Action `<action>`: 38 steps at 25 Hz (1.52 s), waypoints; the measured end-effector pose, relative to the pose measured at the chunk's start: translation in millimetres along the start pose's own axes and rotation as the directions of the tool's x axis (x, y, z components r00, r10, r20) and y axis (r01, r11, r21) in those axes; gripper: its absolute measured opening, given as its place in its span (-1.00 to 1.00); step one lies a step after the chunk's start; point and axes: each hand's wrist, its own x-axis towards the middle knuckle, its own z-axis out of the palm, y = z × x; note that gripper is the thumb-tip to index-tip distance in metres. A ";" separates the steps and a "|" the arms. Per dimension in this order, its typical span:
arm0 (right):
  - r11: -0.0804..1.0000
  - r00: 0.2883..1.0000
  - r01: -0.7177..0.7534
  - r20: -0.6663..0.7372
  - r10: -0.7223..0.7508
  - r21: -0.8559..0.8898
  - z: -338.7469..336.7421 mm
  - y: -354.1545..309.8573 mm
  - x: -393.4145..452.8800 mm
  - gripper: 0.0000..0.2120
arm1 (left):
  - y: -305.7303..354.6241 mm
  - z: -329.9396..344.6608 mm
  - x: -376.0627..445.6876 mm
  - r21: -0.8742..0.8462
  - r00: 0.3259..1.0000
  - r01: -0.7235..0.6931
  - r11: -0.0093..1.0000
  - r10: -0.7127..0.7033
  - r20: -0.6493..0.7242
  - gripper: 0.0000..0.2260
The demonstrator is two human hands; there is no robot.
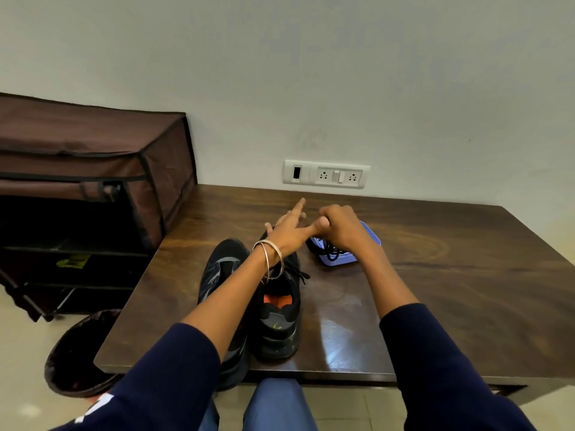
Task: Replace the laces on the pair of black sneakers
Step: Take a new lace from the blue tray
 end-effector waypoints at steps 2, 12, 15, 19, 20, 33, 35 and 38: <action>0.997 0.998 0.052 0.025 -0.051 -0.056 -6.2 -2.2 13.1 -0.97 | -4.6 -1.3 11.2 0.012 0.997 -0.009 1.000 0.008 0.073 0.04; 1.000 0.990 -0.027 0.138 0.027 -0.005 -14.0 61.5 74.5 -0.66 | -24.5 -8.5 61.1 -0.696 0.917 0.130 0.706 -0.353 -0.187 -0.73; 0.988 0.991 -0.132 -0.032 0.130 -0.081 6.6 91.6 77.8 -0.72 | -23.2 -11.3 64.8 -0.793 0.873 0.145 0.591 -0.453 -0.178 -0.81; 0.969 0.963 -0.243 -0.112 0.246 0.046 31.5 92.4 60.7 -0.70 | -20.8 -8.6 47.6 -0.782 0.869 0.183 0.596 -0.470 -0.156 -0.79; 0.961 0.952 -0.218 -0.178 0.247 0.167 32.9 82.6 52.9 -0.71 | -18.5 -9.1 40.3 -0.776 0.872 0.188 0.602 -0.466 -0.150 -0.78; 0.206 0.983 -0.165 0.144 0.116 0.964 19.6 -79.4 -58.9 -0.58 | -0.5 -48.8 -98.2 -0.513 0.979 0.137 0.848 -0.196 -0.063 -0.79; 0.201 0.982 -0.153 0.127 0.139 0.968 27.1 -90.1 -64.9 -0.70 | -3.7 -53.0 -112.2 -0.418 0.978 0.123 0.900 -0.182 -0.104 -0.77; 0.107 0.971 -0.128 0.102 0.217 0.986 30.0 -109.6 -70.8 -0.73 | -6.3 -60.5 -128.9 -0.467 0.973 0.130 0.875 -0.203 -0.110 -0.77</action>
